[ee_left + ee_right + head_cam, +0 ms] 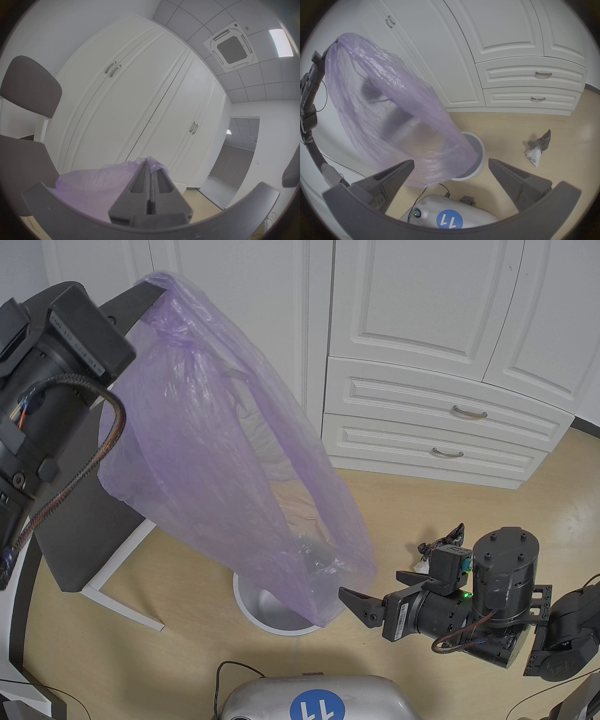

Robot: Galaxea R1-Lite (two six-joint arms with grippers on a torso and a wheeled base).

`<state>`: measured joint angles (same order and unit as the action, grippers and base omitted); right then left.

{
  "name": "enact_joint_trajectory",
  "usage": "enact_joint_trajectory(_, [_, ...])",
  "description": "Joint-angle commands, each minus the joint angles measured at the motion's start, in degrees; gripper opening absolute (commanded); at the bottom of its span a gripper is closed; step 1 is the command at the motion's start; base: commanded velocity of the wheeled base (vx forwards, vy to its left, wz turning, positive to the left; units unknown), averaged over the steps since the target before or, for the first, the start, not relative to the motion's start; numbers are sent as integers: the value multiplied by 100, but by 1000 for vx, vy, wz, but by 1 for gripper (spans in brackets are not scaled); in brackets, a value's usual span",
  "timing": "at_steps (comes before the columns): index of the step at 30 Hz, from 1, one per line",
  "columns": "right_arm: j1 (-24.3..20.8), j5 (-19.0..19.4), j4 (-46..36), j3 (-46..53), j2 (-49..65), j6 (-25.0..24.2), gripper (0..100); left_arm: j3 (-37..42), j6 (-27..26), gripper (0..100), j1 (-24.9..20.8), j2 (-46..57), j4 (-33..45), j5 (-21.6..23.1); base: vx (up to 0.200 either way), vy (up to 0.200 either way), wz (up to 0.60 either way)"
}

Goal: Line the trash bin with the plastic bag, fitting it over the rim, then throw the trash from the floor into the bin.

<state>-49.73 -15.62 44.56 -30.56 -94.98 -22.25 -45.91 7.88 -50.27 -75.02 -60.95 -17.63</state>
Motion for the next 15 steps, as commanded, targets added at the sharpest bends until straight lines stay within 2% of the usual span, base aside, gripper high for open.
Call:
enact_joint_trajectory(1, [7,15,9,-11,-232,-25,100,-32,-5,0,18,-4,-4,-13,0,0,0])
enact_joint_trajectory(5, [-2,59,106,-90,-662,-210,100,-32,4,0,9,40,-4,-13,0,0,0])
enact_joint_trajectory(10, [-90,199,132,-205,-1049,-684,100,-50,12,0,9,40,-31,-13,0,0,0])
enact_joint_trajectory(15, [-90,287,563,-345,-1515,-1124,100,-41,4,0,9,5,-286,-13,0,0,0])
